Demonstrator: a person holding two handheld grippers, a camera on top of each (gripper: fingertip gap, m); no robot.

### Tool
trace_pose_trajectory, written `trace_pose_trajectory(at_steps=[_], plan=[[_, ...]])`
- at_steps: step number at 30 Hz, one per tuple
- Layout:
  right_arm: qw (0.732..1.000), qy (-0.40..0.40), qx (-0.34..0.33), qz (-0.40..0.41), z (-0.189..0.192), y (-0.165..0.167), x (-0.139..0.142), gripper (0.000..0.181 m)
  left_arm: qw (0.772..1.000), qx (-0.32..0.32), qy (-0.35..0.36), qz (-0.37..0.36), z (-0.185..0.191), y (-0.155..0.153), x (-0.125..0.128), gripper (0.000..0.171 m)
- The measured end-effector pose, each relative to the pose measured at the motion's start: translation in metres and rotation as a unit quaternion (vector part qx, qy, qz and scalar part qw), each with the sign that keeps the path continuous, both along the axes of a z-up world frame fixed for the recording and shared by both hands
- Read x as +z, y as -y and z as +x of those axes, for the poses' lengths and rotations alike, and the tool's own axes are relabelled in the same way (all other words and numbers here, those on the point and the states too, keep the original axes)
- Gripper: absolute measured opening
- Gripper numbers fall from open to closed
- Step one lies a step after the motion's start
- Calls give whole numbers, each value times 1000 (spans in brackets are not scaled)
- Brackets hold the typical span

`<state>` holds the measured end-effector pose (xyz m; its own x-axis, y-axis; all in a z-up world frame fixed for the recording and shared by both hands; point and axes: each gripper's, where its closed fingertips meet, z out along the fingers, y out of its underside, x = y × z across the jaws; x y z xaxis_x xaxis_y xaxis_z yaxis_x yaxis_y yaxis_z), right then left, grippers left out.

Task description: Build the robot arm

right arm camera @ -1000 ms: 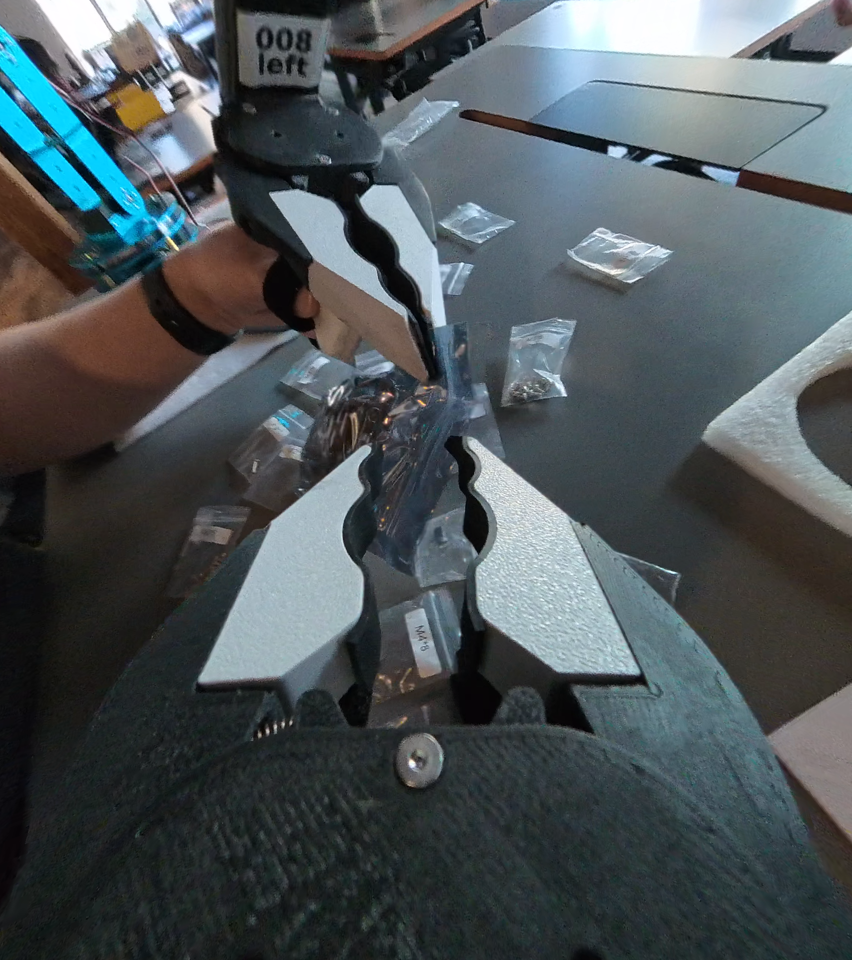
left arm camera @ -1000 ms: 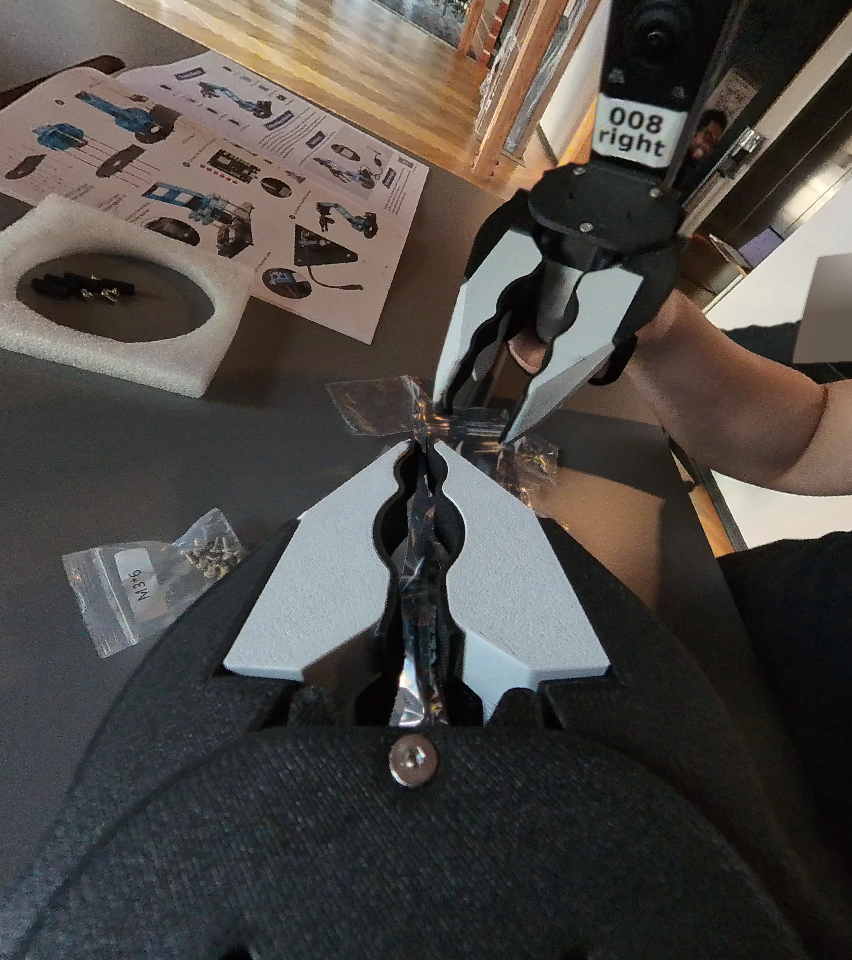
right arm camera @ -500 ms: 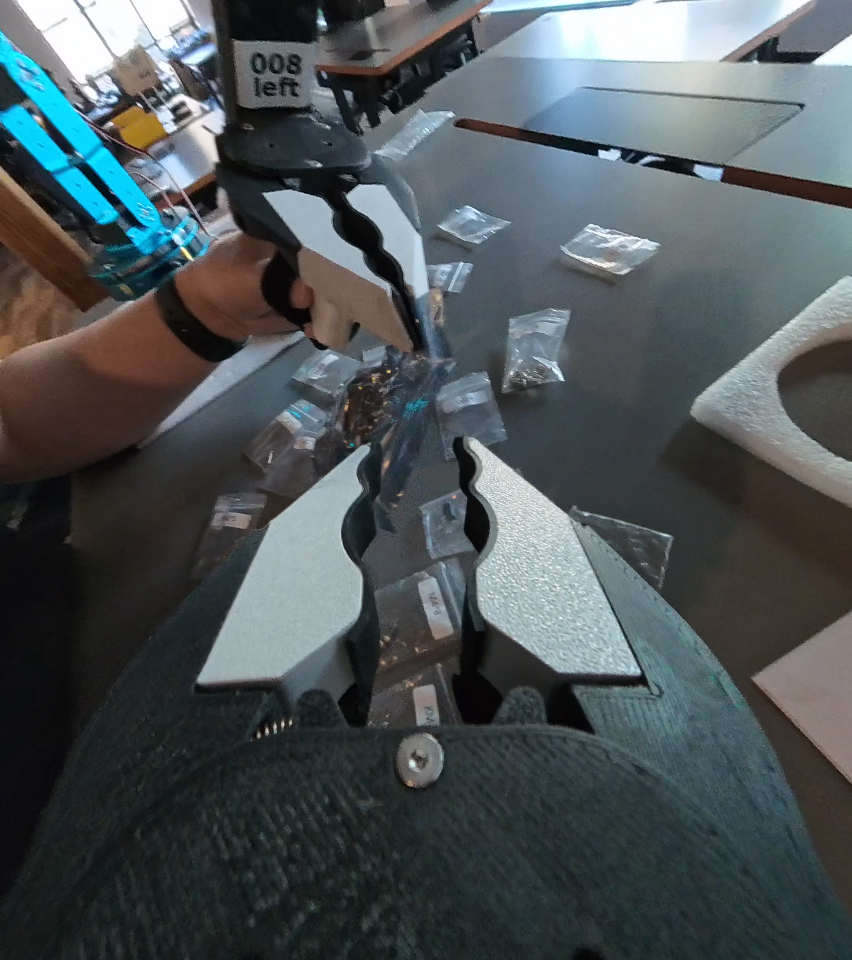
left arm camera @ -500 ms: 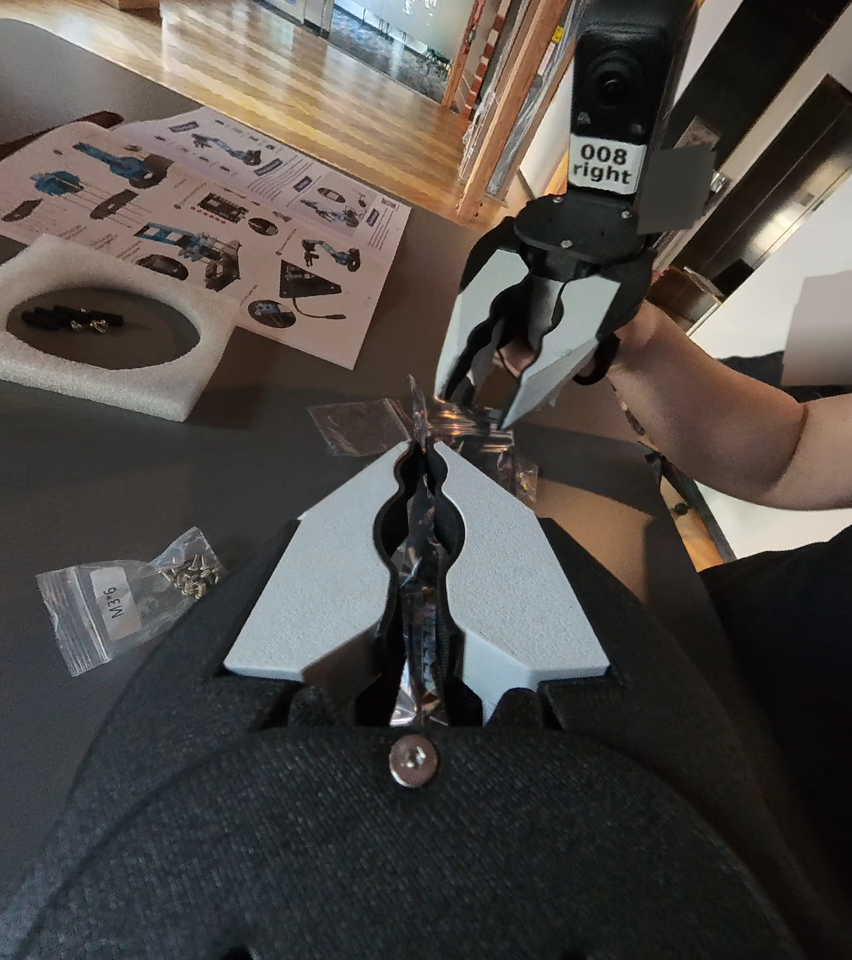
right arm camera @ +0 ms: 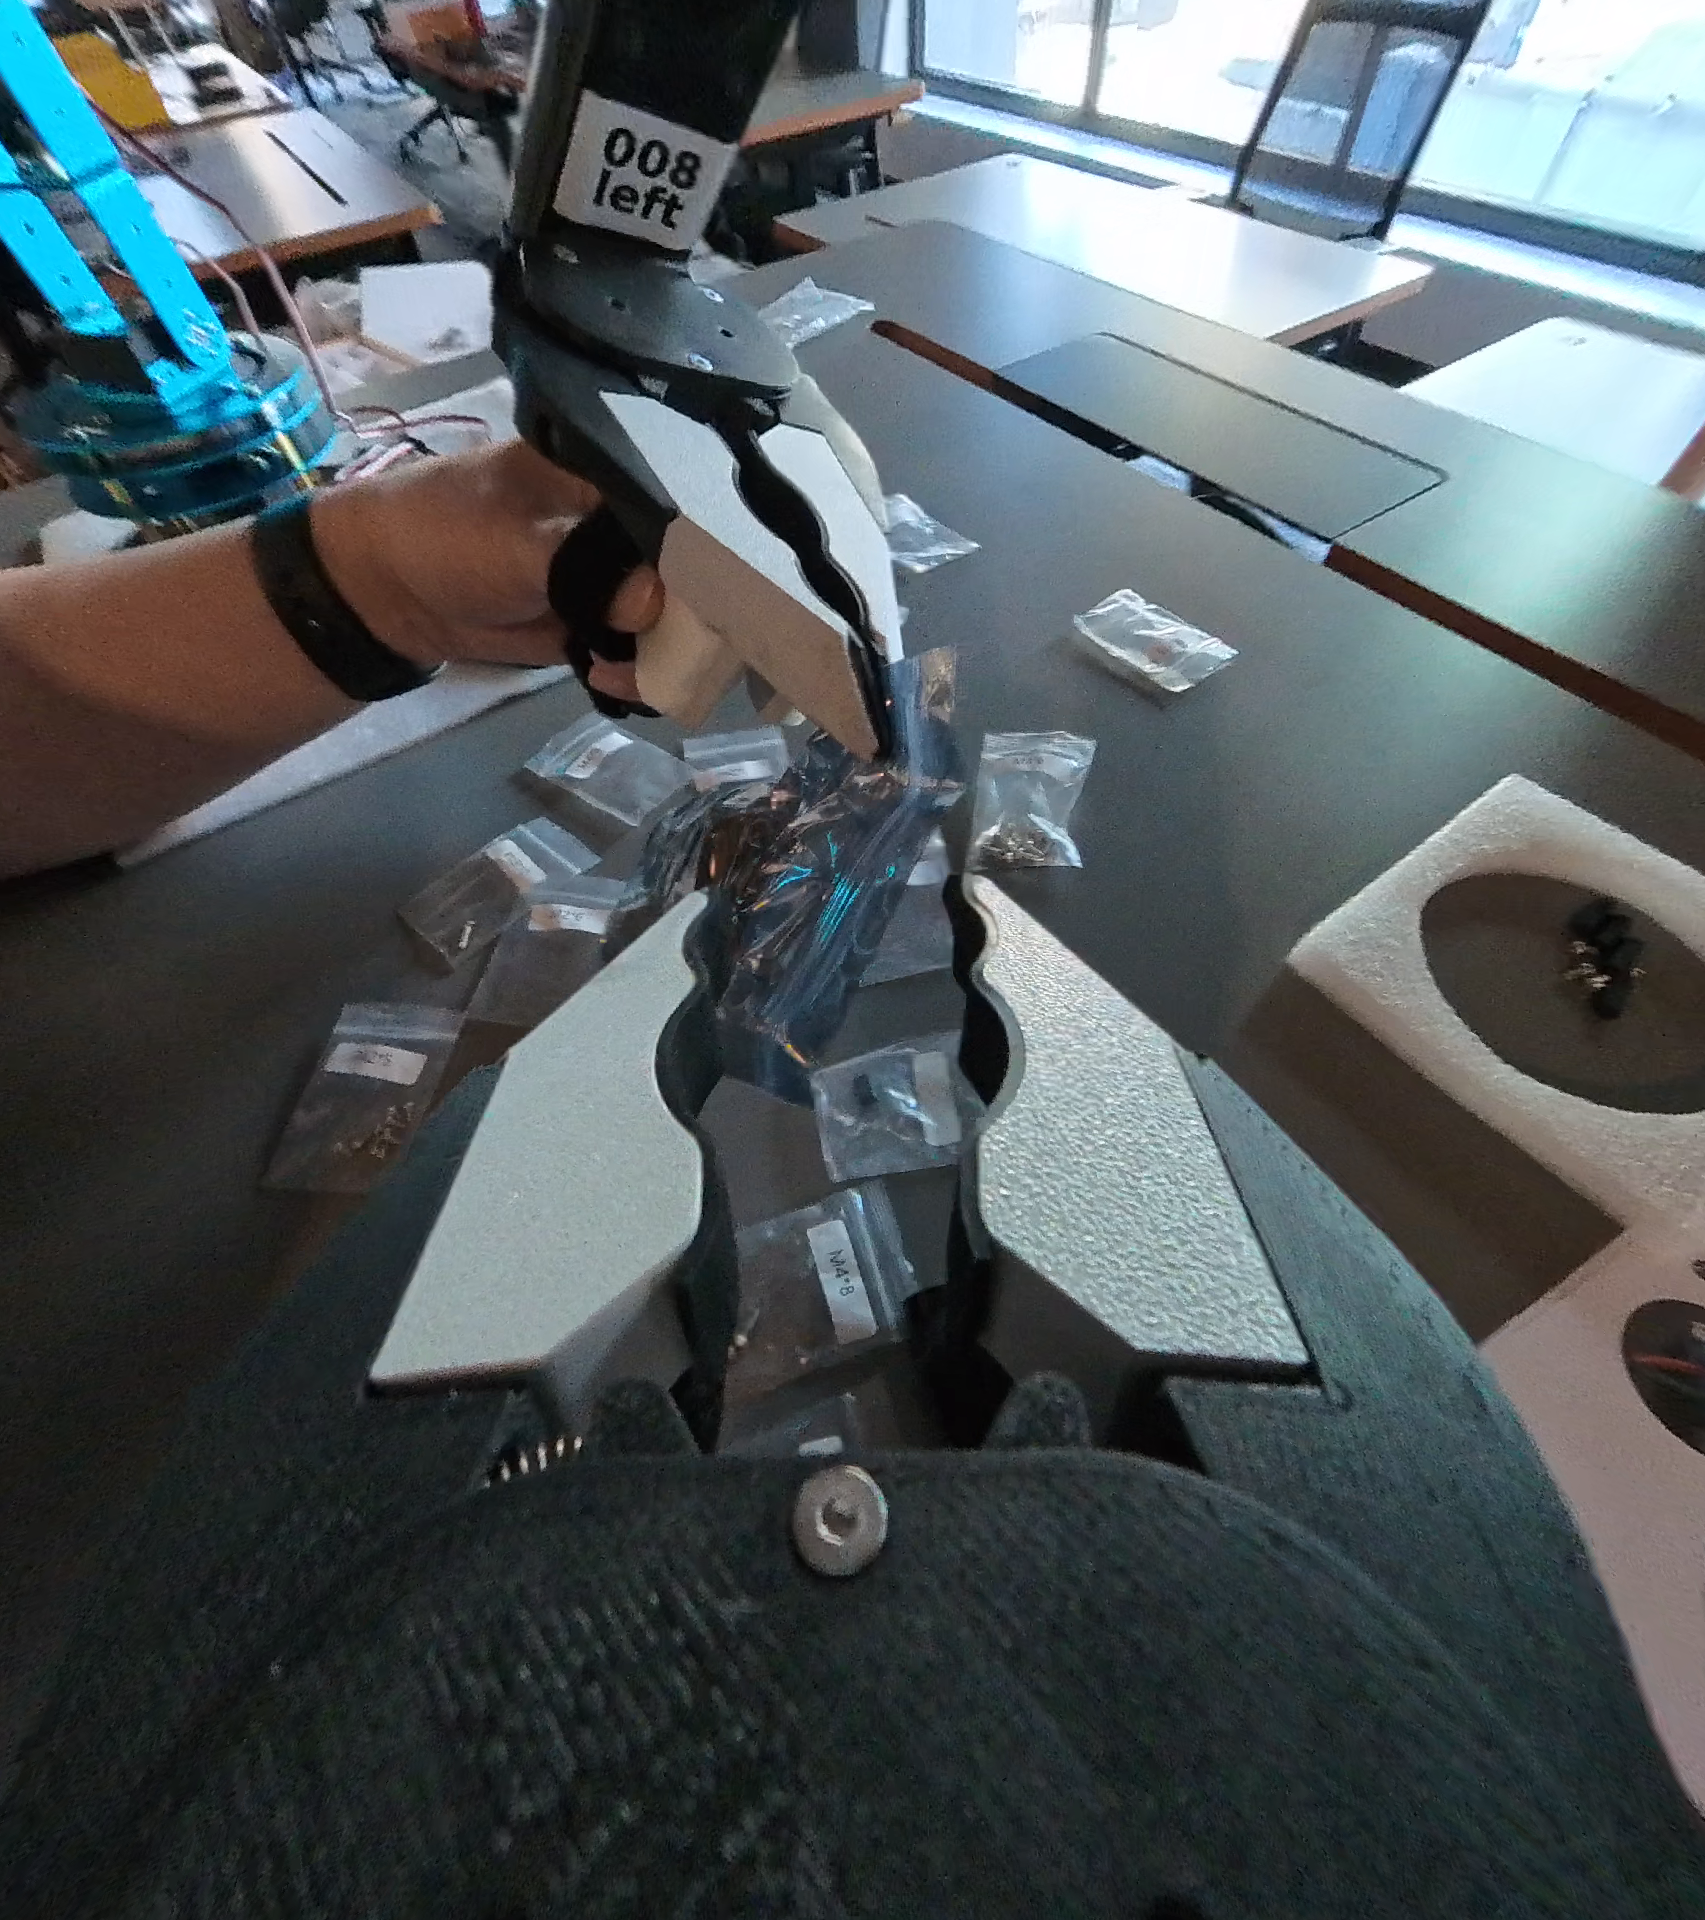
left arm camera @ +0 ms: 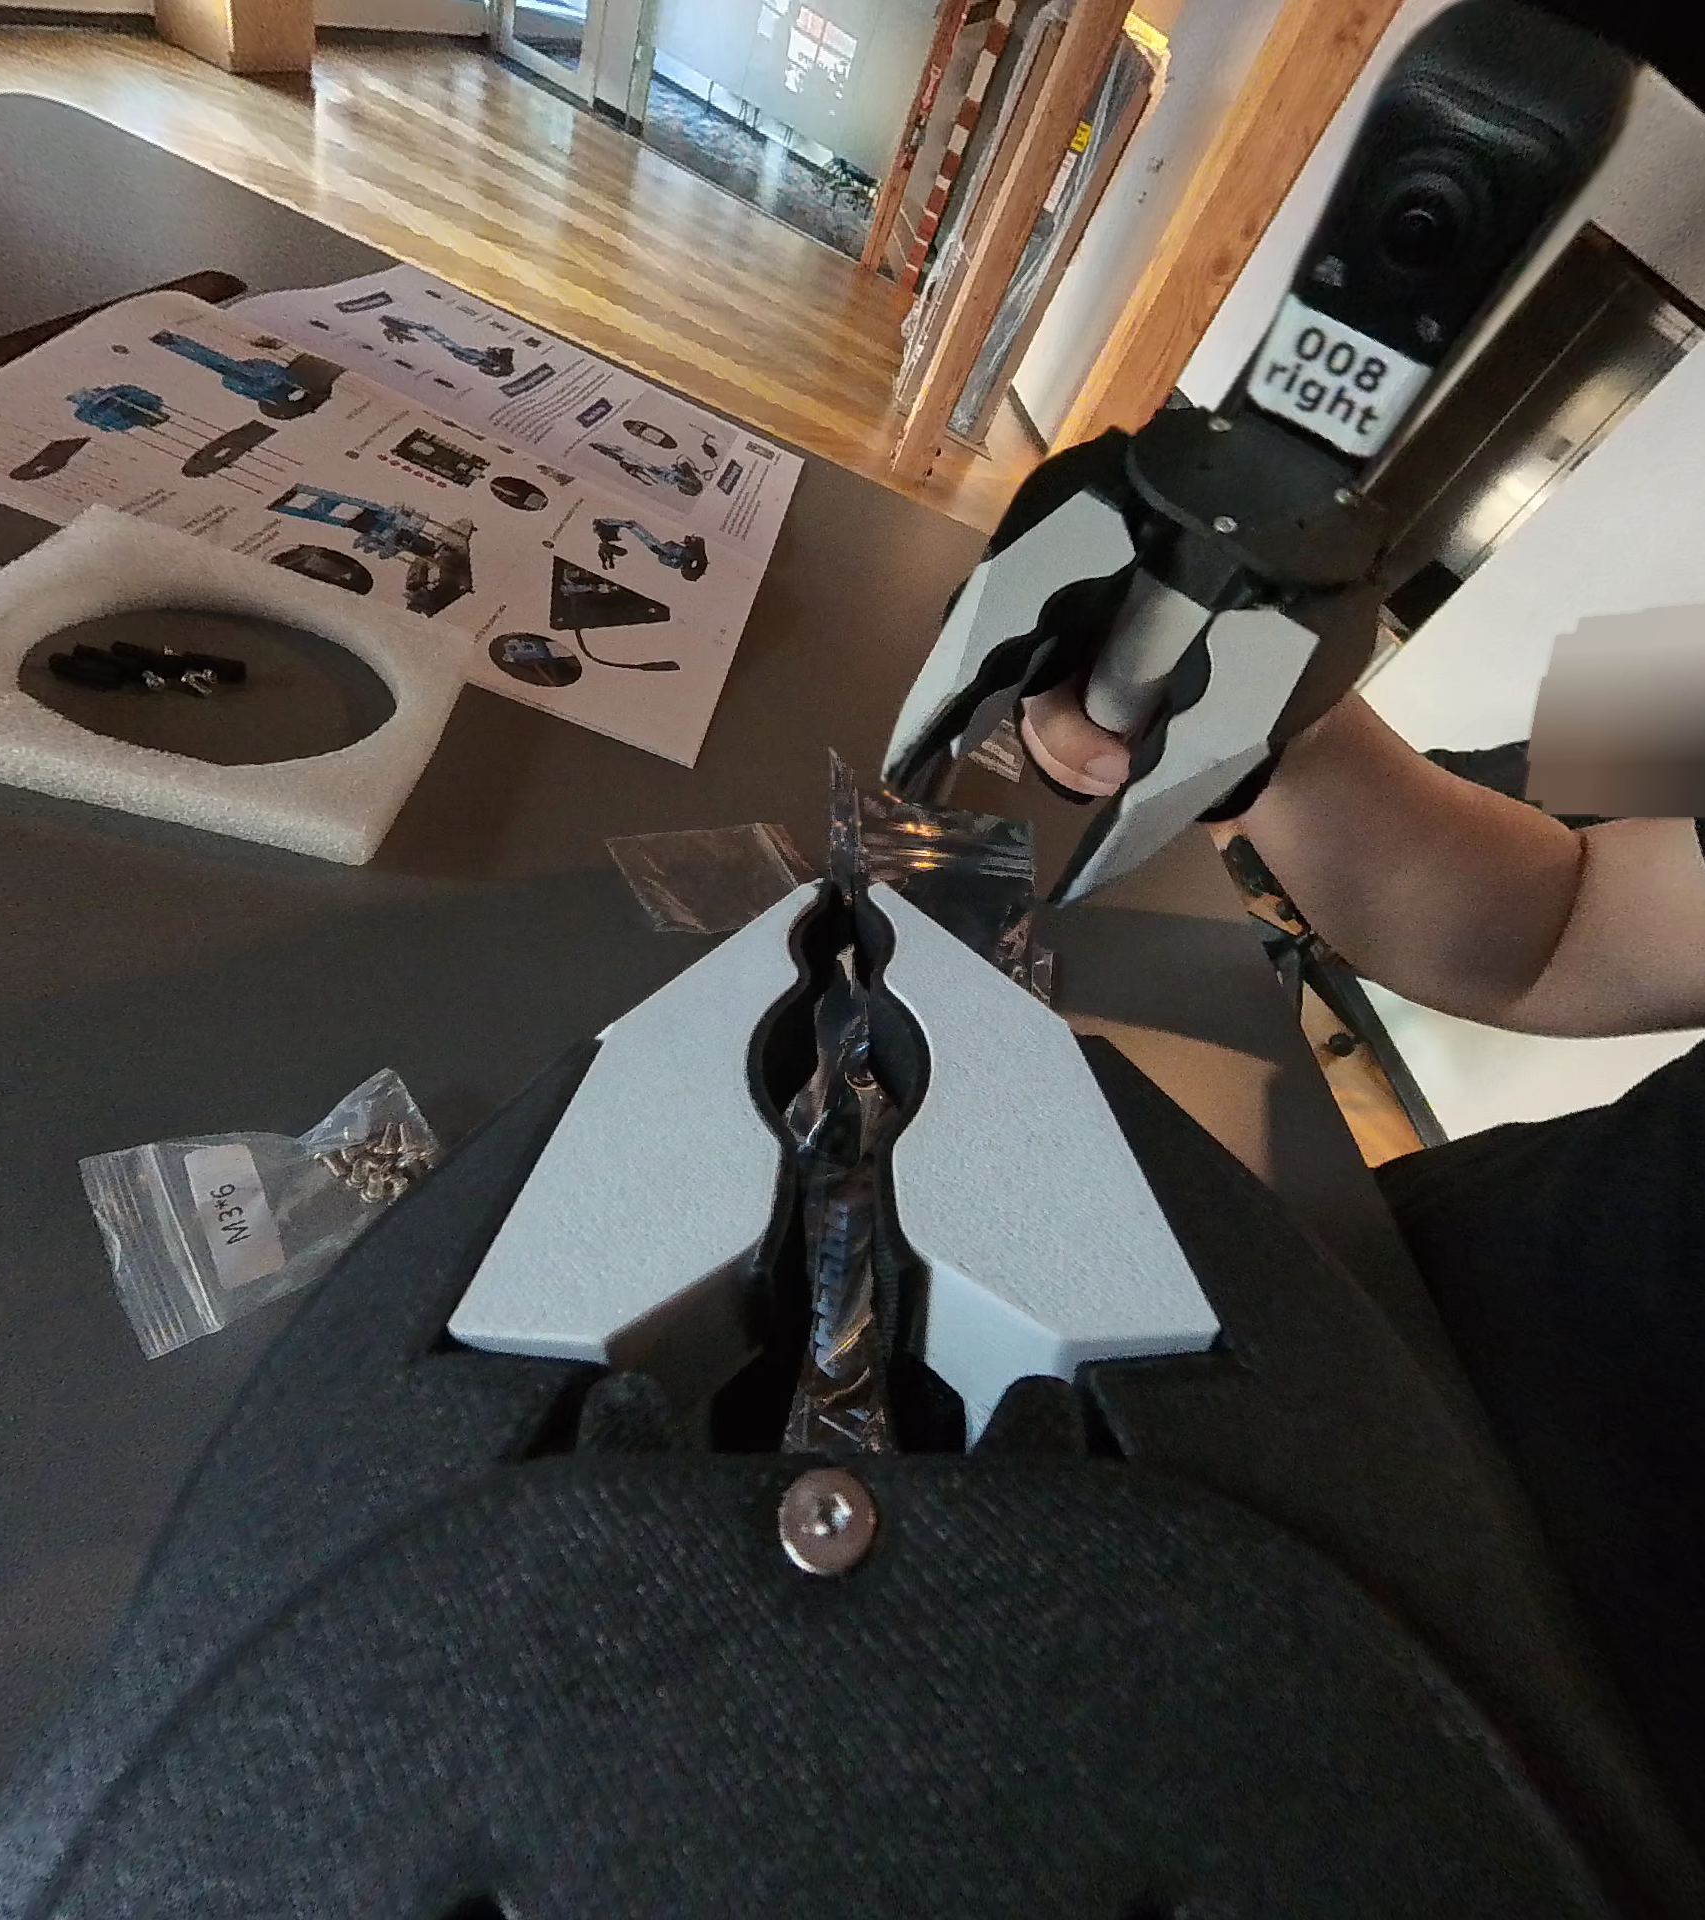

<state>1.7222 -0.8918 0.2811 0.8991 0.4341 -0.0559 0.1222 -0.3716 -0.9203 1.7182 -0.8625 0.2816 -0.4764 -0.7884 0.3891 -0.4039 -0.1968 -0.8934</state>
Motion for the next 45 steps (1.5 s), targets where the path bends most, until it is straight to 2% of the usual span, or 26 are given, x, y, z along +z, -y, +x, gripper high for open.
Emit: trace_pose_trajectory(at_steps=[6,11,15,19,35,39,42,45], plan=[[990,-135,37,-20,8,2,12,19,999,-40,30,-14,-10,10,10,0],[949,-283,106,-84,-6,5,19,23,996,-63,53,-23,-17,14,16,0],[945,-293,114,-88,-13,3,16,22,995,-71,63,-23,-21,15,18,0],[926,-349,118,-84,-11,1,20,21,994,-74,70,-28,-23,14,19,0],[901,-395,148,-100,-21,8,18,23,992,-85,86,-31,-27,17,22,0],[916,-365,133,-99,-21,6,19,25,993,-79,83,-24,-26,16,21,0],[942,-297,97,-123,-18,5,9,25,994,-75,80,-11,-25,16,19,0],[948,-273,78,-146,-17,7,6,23,994,-75,80,-4,-24,18,18,0]])
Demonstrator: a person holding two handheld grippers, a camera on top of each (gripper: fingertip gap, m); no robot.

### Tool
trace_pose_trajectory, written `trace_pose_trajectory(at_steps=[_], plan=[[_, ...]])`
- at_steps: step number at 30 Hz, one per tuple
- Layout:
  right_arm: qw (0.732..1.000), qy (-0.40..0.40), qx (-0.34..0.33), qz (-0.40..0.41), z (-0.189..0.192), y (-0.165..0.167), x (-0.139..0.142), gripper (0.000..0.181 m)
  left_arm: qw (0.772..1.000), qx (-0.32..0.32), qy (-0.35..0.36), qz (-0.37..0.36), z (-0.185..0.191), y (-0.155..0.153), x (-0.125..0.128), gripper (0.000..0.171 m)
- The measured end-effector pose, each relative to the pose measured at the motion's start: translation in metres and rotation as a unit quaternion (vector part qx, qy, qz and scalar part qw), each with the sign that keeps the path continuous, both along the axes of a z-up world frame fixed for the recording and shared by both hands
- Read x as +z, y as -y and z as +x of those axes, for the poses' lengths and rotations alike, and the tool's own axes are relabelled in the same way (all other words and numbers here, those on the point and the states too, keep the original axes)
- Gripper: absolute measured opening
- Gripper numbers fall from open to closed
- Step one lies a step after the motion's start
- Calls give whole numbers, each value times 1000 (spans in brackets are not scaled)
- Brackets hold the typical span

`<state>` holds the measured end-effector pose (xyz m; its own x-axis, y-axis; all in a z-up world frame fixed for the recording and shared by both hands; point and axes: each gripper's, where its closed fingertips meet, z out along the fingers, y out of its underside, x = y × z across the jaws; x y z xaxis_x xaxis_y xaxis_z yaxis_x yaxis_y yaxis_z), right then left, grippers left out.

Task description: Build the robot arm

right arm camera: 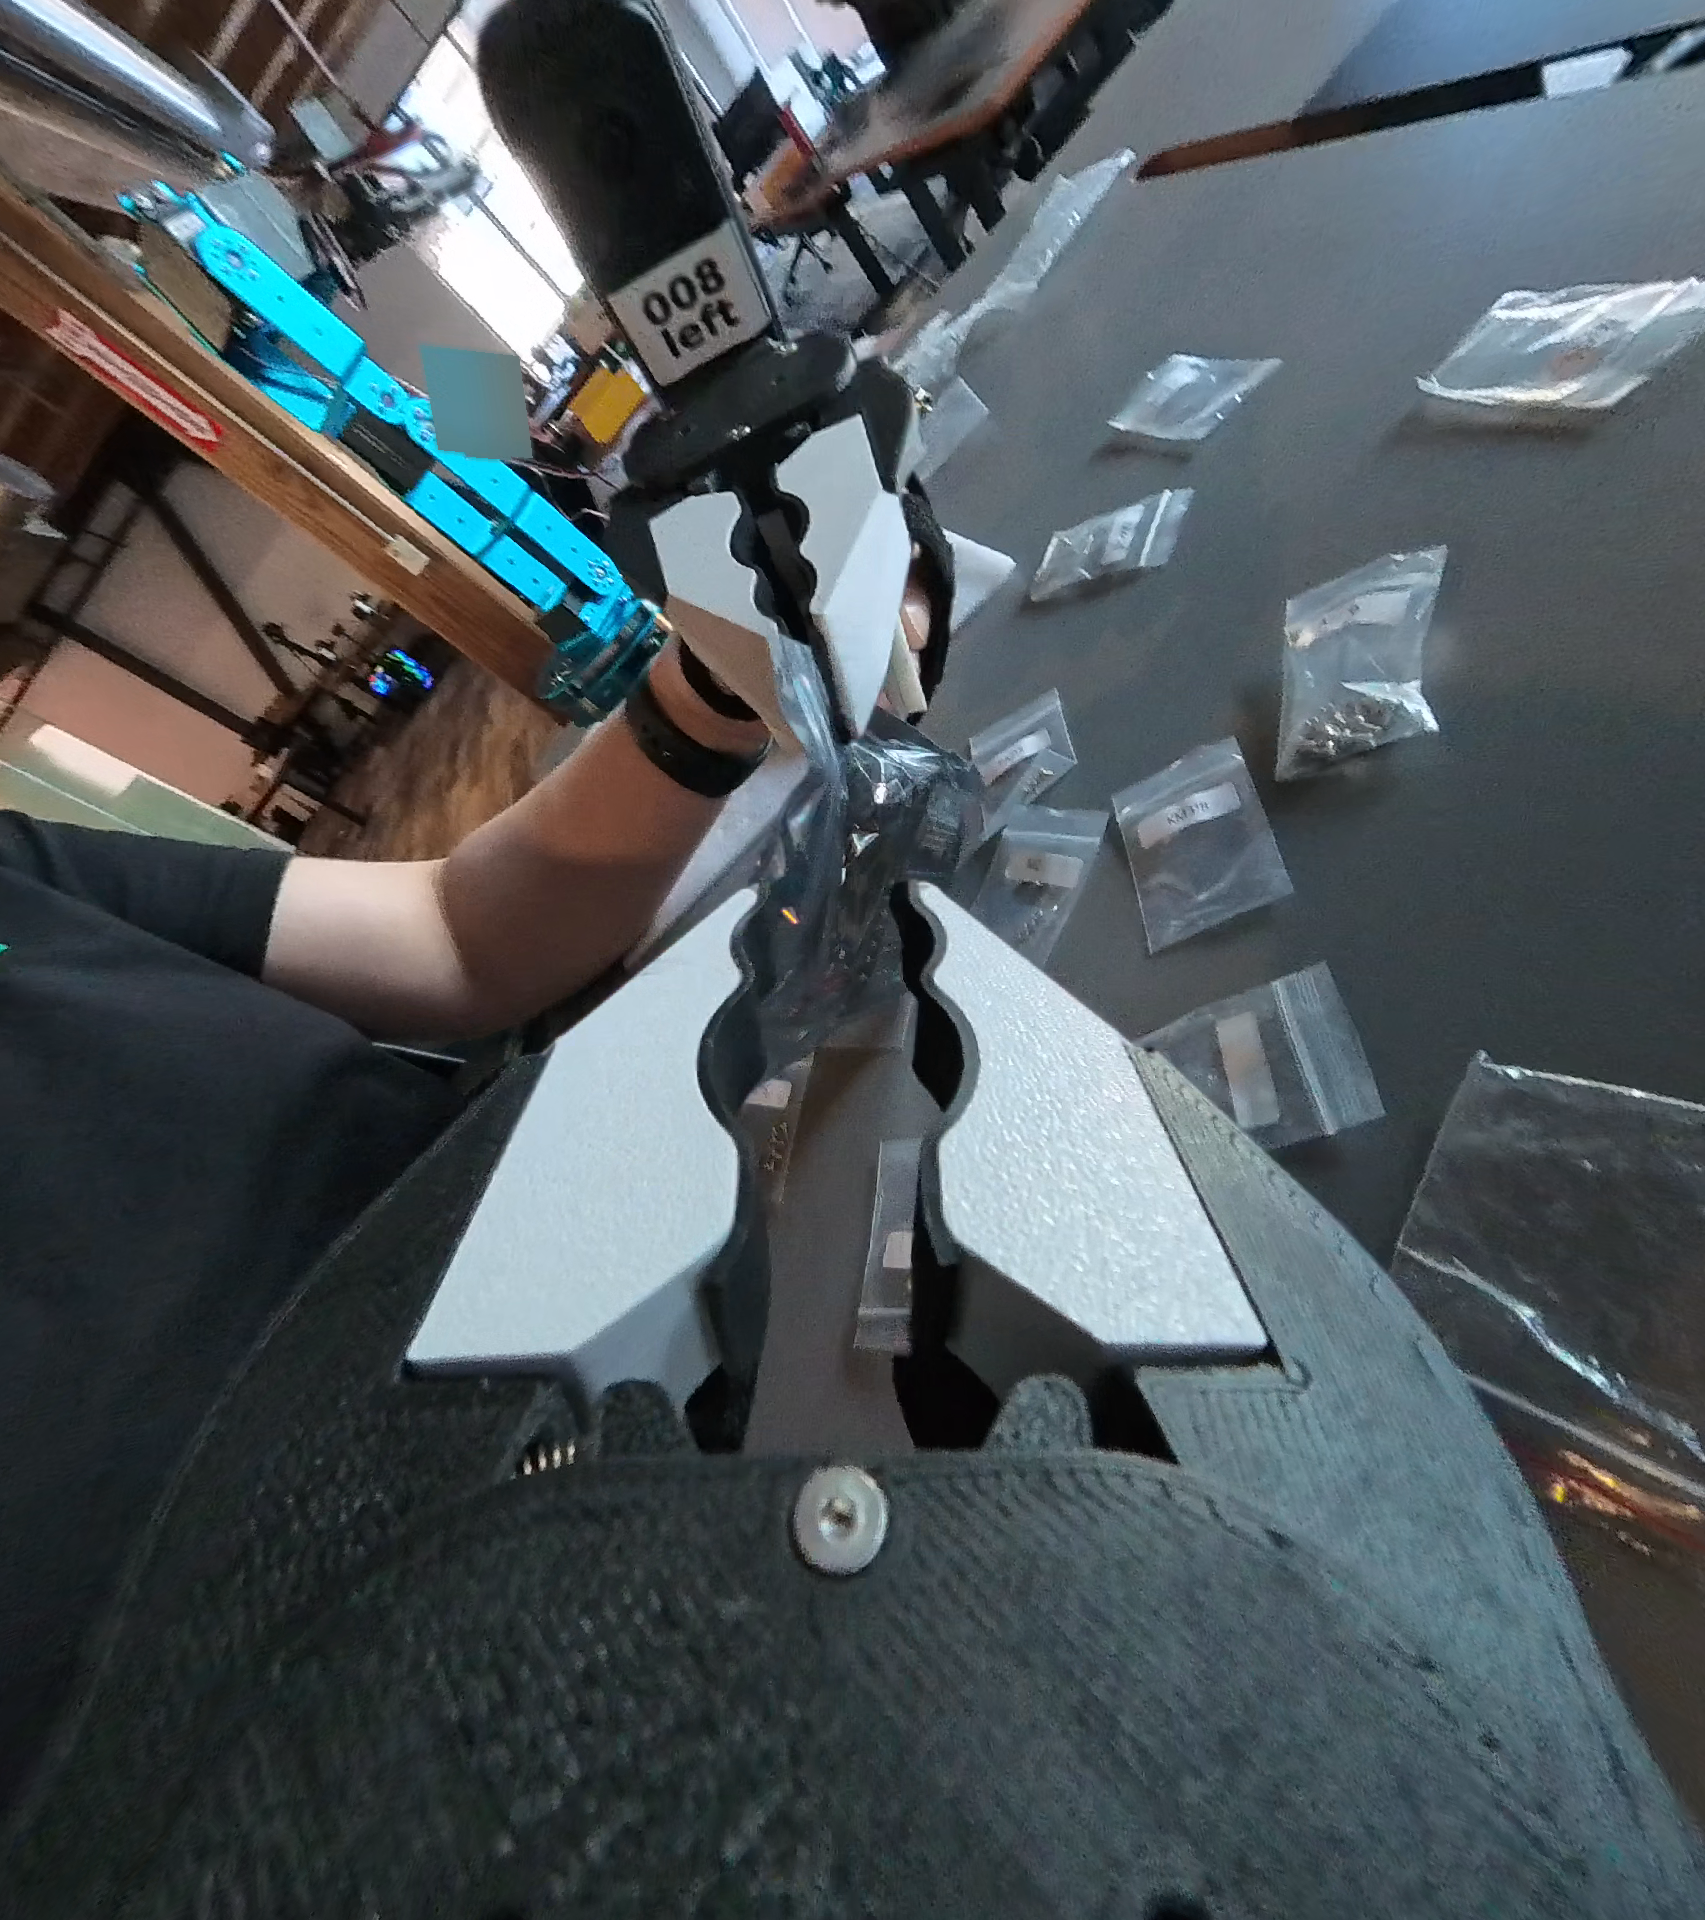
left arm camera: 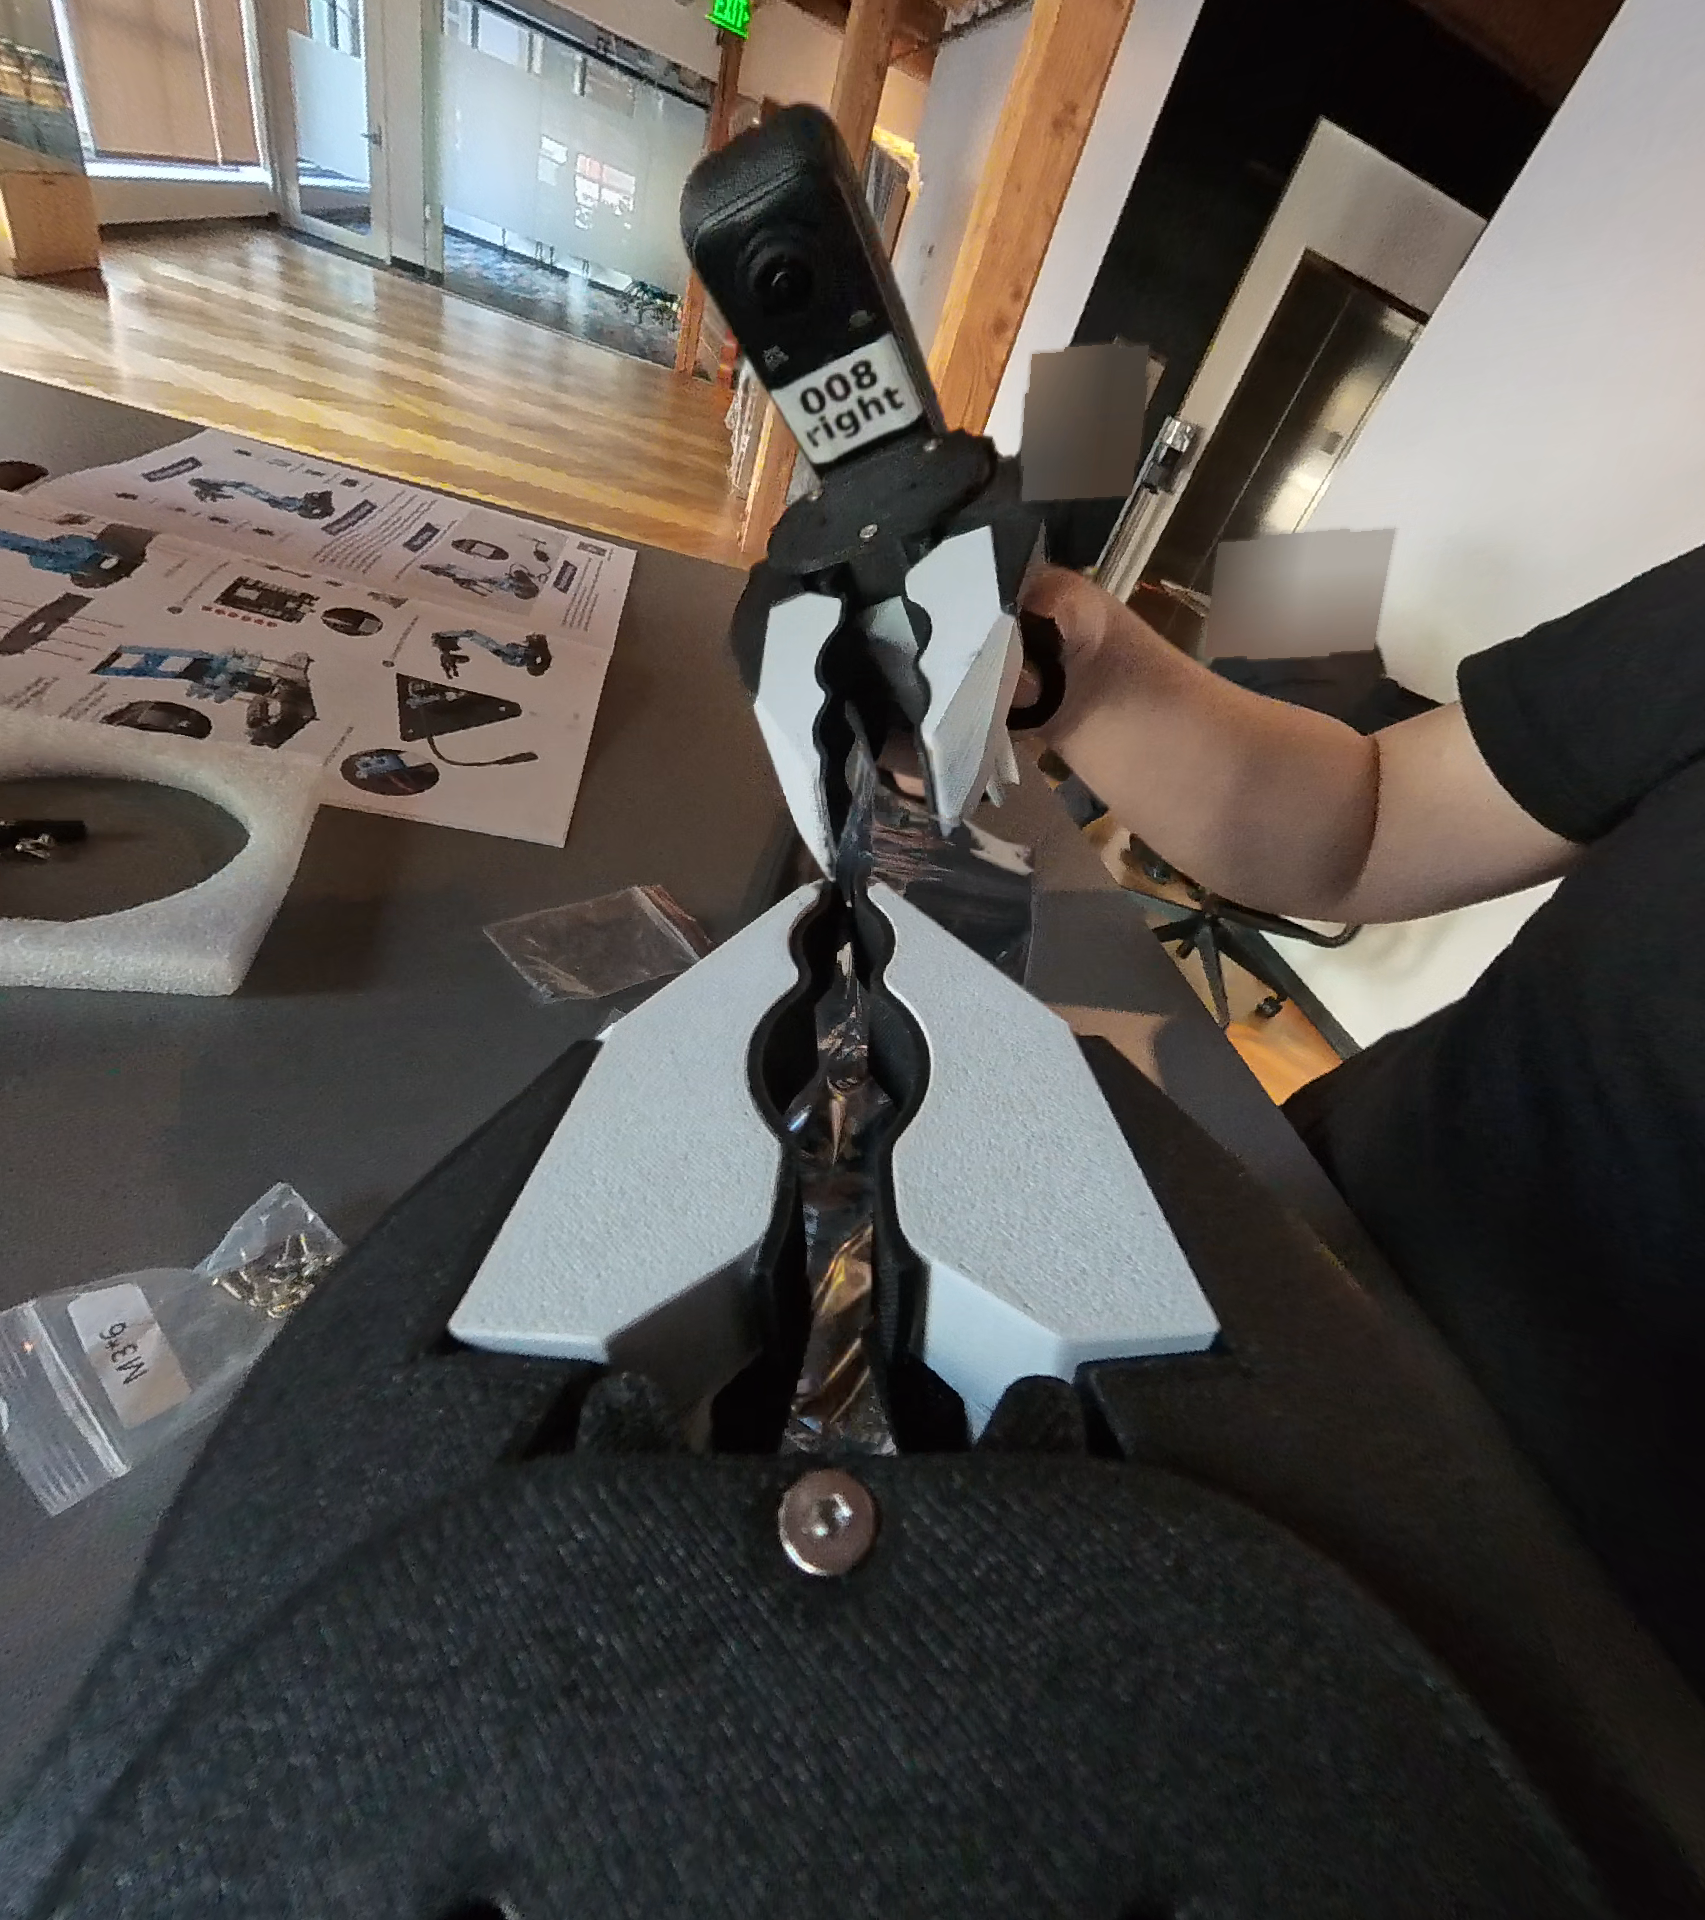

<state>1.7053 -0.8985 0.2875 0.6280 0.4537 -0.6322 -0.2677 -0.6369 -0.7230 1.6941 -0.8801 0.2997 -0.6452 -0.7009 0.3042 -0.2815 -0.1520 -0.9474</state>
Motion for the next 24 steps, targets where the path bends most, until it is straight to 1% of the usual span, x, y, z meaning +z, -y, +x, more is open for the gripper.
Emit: trace_pose_trajectory(at_steps=[2,5,9,11,12,14,15,17,18,21,24], plan=[[1000,10,-2,-14,1,1,-2,24,1000,0,-2,0,1,1,-1,0],[999,10,13,-39,-4,7,1,20,1000,9,-7,8,4,1,-3,0],[995,-19,22,-90,-15,9,9,16,999,21,5,29,8,2,1,0],[993,-8,10,-114,-12,6,5,17,999,25,7,38,9,2,2,0],[992,6,-1,-123,-9,4,2,10,999,21,9,36,8,3,4,0],[990,47,-28,-132,1,0,-10,8,1000,12,19,15,6,5,12,0],[990,40,-21,-131,-3,0,-10,8,1000,14,21,11,6,4,13,0],[992,-4,7,-126,-15,3,-5,9,1000,14,23,12,6,4,14,0],[992,-6,3,-128,-13,3,-6,9,1000,14,23,12,6,3,14,0],[994,18,-38,-102,4,-1,-3,12,1000,13,24,8,5,1,14,0],[995,-41,-63,-67,12,-2,17,13,1000,13,26,1,5,0,14,0]])
